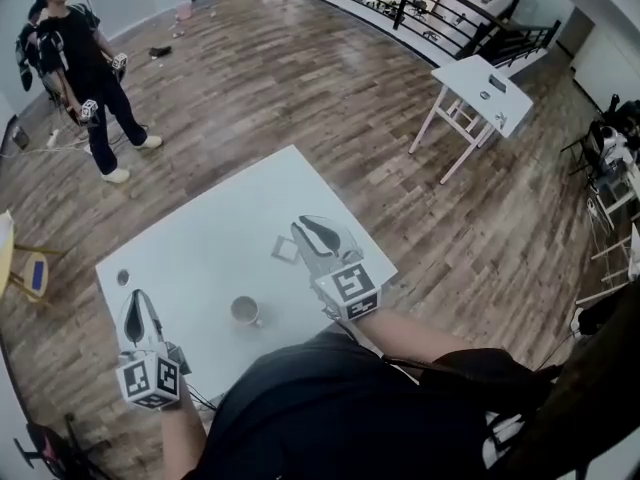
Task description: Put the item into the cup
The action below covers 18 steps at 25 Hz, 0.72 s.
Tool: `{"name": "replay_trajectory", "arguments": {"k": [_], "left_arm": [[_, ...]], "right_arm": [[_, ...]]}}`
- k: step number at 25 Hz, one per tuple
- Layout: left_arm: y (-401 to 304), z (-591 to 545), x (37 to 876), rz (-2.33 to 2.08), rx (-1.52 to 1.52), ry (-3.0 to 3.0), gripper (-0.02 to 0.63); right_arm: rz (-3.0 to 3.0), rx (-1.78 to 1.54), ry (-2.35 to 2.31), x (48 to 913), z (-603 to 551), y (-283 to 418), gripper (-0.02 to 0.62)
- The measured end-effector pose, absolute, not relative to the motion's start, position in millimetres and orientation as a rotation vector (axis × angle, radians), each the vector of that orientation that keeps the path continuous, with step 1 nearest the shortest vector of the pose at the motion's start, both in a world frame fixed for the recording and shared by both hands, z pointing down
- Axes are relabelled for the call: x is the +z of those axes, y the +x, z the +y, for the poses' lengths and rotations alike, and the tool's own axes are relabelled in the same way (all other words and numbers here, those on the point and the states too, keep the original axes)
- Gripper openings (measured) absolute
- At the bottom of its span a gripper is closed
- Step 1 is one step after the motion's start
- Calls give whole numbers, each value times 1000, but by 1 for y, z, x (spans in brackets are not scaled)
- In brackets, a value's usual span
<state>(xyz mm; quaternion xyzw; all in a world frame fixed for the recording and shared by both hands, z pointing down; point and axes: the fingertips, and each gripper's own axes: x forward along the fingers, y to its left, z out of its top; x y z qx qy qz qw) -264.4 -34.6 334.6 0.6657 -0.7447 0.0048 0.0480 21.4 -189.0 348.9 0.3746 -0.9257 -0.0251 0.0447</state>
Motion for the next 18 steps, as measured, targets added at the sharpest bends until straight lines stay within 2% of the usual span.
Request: {"name": "replay_trajectory", "arguments": {"k": [9, 18], "left_arm": [[-268, -29, 338, -2276, 85, 2027, -2], [-261, -15, 343, -2301, 140, 2001, -2]], "right_arm": [[-2802, -62, 1159, 353, -191, 32, 5], [-2789, -22, 1142, 371, -195, 40, 3]]}}
